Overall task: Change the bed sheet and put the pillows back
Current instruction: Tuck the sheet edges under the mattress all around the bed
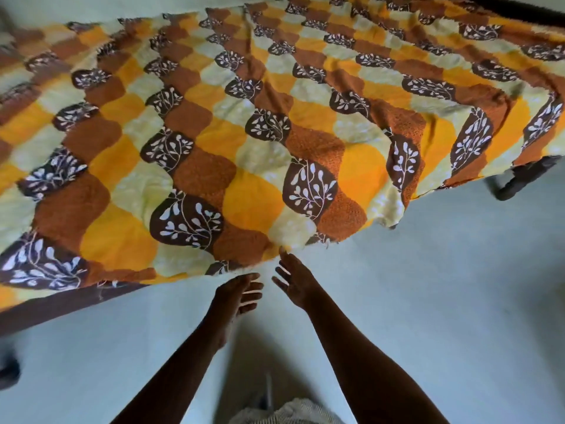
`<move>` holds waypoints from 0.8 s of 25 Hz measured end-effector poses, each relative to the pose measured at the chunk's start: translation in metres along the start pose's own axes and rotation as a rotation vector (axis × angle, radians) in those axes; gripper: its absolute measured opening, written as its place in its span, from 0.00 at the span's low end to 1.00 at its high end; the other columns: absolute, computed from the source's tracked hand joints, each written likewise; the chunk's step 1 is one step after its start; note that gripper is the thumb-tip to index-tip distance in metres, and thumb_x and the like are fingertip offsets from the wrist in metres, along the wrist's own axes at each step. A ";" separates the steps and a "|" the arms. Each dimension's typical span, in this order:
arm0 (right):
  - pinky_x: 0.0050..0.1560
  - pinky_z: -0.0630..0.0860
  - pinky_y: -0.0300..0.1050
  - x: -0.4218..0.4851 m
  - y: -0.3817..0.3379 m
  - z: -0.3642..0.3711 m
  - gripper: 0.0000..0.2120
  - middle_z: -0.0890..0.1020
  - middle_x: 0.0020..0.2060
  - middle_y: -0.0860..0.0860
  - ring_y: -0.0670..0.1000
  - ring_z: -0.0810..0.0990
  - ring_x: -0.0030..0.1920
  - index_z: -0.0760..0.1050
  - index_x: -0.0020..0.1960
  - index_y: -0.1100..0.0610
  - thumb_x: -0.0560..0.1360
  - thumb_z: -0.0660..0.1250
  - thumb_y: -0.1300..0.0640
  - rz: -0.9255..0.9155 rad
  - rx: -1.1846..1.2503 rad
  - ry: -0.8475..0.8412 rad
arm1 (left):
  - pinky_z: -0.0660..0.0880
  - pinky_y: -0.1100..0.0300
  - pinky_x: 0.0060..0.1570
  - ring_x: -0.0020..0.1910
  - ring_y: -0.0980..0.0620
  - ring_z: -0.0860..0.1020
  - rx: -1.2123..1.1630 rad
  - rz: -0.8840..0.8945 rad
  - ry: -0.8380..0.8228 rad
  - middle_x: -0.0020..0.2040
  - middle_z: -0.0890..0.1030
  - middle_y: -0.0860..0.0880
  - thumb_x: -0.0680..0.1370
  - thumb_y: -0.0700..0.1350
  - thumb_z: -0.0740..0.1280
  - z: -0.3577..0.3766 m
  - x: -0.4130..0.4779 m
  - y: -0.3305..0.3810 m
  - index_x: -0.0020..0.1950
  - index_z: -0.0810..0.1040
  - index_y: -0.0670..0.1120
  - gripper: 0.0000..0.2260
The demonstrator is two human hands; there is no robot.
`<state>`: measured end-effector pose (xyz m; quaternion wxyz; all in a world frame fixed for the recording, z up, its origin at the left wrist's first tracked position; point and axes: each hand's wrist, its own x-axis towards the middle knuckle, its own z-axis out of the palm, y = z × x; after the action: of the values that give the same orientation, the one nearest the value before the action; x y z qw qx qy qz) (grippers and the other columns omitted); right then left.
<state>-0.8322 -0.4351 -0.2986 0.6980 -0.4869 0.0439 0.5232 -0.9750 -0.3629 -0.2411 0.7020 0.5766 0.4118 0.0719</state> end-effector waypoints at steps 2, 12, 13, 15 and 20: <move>0.65 0.67 0.52 0.009 0.010 0.026 0.23 0.70 0.65 0.51 0.55 0.67 0.67 0.63 0.70 0.55 0.77 0.63 0.52 0.012 0.105 -0.028 | 0.74 0.54 0.50 0.51 0.44 0.78 -0.271 -0.092 0.102 0.55 0.79 0.40 0.81 0.45 0.55 -0.023 -0.017 -0.012 0.54 0.77 0.44 0.11; 0.40 0.70 0.39 0.018 0.002 0.056 0.09 0.79 0.43 0.50 0.47 0.76 0.45 0.74 0.45 0.56 0.73 0.70 0.52 -0.022 0.012 0.245 | 0.73 0.47 0.58 0.53 0.43 0.78 -1.074 0.004 0.117 0.55 0.78 0.41 0.81 0.56 0.51 -0.039 0.004 0.046 0.55 0.72 0.41 0.20; 0.36 0.66 0.38 0.016 -0.001 0.055 0.08 0.76 0.39 0.50 0.46 0.72 0.38 0.73 0.43 0.56 0.73 0.70 0.52 -0.012 -0.058 0.281 | 0.71 0.46 0.59 0.52 0.43 0.77 -1.146 0.021 0.132 0.53 0.78 0.40 0.81 0.58 0.48 -0.038 0.010 0.047 0.54 0.72 0.41 0.23; 0.32 0.58 0.39 0.014 -0.008 0.055 0.10 0.66 0.31 0.50 0.47 0.61 0.31 0.71 0.39 0.56 0.75 0.68 0.53 -0.013 -0.175 0.309 | 0.69 0.46 0.60 0.53 0.43 0.77 -1.236 0.052 0.133 0.53 0.78 0.40 0.80 0.61 0.45 -0.037 0.019 0.045 0.53 0.73 0.40 0.28; 0.21 0.62 0.33 0.009 -0.021 0.055 0.08 0.69 0.26 0.50 0.43 0.67 0.21 0.70 0.39 0.57 0.78 0.62 0.61 -0.030 0.089 0.209 | 0.68 0.42 0.60 0.57 0.40 0.76 -1.353 0.121 0.025 0.57 0.78 0.38 0.78 0.63 0.44 -0.042 0.032 0.036 0.58 0.73 0.37 0.33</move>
<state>-0.8368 -0.3878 -0.2619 0.7183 -0.5081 0.1321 0.4565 -0.9685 -0.3013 -0.2256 0.8982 0.0318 0.2514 0.3593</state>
